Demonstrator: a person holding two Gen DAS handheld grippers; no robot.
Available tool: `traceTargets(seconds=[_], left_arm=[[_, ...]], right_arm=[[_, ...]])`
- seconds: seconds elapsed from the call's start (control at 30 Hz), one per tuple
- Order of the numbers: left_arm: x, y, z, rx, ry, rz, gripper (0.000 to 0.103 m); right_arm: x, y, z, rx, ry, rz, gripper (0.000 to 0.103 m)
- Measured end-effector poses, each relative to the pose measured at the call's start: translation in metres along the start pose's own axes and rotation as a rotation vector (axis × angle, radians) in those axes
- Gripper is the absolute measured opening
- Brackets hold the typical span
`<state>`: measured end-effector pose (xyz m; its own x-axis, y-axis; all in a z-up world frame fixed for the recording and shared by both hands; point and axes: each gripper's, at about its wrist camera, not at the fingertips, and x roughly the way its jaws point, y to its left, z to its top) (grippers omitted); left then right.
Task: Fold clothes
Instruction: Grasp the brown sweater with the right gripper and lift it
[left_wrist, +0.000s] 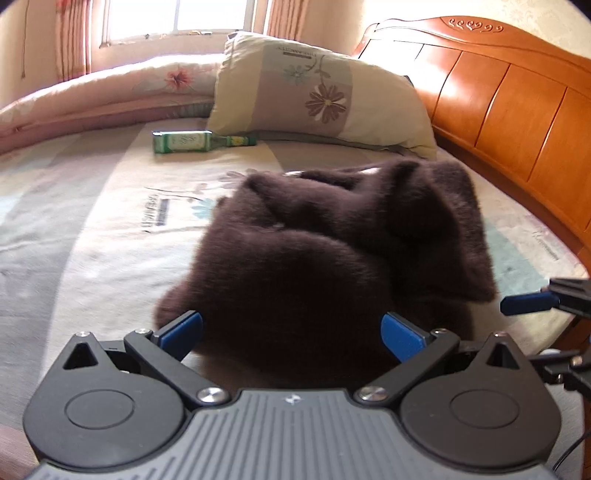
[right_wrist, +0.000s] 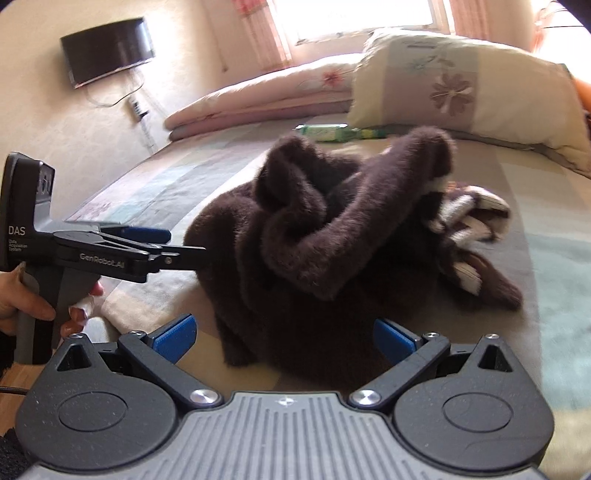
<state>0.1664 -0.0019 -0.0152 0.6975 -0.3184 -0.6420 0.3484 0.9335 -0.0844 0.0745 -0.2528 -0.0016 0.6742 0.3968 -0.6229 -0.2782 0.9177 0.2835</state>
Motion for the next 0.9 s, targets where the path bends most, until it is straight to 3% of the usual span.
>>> traceTargets(seconds=[0.3, 0.57, 0.8, 0.9], left_arm=[[0.013, 0.011, 0.013, 0.129, 0.131, -0.046, 0.102], [0.045, 0.002, 0.067, 0.241, 0.112, -0.07, 0.102], [0.089, -0.01, 0.113, 0.412, 0.119, -0.079, 0.102], [0.1, -0.007, 0.135, 0.429, 0.093, -0.093, 0.103]], right_arm=[[0.036, 0.008, 0.023, -0.147, 0.083, 0.056, 0.103], [0.043, -0.011, 0.061, -0.218, 0.054, 0.045, 0.103], [0.055, -0.031, 0.098, -0.267, 0.052, 0.102, 0.103], [0.058, -0.04, 0.124, -0.296, 0.034, 0.122, 0.103]])
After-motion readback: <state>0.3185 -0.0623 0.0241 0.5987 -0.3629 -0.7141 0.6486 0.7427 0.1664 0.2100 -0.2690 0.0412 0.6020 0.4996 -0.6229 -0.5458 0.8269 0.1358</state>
